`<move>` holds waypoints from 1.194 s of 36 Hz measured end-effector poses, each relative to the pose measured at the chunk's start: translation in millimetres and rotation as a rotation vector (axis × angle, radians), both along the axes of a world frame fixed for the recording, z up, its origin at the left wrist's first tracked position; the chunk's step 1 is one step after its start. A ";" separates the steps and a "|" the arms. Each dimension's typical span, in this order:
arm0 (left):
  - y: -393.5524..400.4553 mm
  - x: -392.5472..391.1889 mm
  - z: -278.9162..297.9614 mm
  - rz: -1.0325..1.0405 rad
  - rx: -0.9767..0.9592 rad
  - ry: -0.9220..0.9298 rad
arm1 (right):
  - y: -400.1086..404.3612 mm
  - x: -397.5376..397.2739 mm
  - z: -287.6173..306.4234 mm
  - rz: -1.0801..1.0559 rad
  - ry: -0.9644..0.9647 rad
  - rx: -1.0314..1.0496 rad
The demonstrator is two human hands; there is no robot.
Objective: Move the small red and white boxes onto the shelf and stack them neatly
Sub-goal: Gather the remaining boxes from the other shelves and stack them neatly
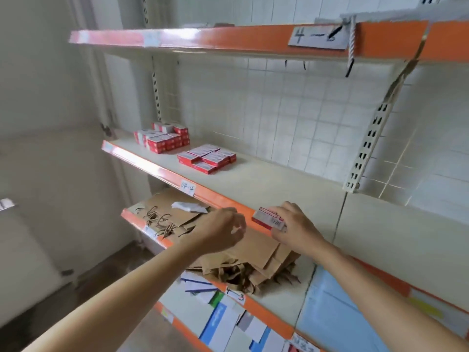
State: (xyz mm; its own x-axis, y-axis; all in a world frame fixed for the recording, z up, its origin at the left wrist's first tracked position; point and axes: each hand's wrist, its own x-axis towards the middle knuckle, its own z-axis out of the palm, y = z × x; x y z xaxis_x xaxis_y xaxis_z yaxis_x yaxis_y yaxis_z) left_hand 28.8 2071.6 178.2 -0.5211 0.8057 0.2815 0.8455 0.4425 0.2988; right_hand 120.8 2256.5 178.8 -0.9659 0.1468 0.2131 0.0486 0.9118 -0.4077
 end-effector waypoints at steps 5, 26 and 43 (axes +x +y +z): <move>-11.7 -33.0 -7.6 0.045 0.053 -0.016 | -8.1 -51.7 4.8 0.034 0.019 -0.001; 20.5 -168.5 -7.3 0.008 -0.009 -0.120 | 31.8 -187.1 -26.8 0.079 -0.064 -0.184; 62.3 -245.0 -17.8 -0.257 0.031 -0.341 | 26.7 -193.3 -33.2 -0.394 0.160 -0.360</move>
State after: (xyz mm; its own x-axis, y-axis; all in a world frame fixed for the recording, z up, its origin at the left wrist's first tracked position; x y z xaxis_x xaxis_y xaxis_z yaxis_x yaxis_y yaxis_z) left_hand -216.2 2133.8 160.5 -0.3716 0.9155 0.1539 0.7777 0.2165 0.5902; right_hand -72.5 2283.2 145.6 -0.7827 0.5813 0.2224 0.2697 0.6388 -0.7206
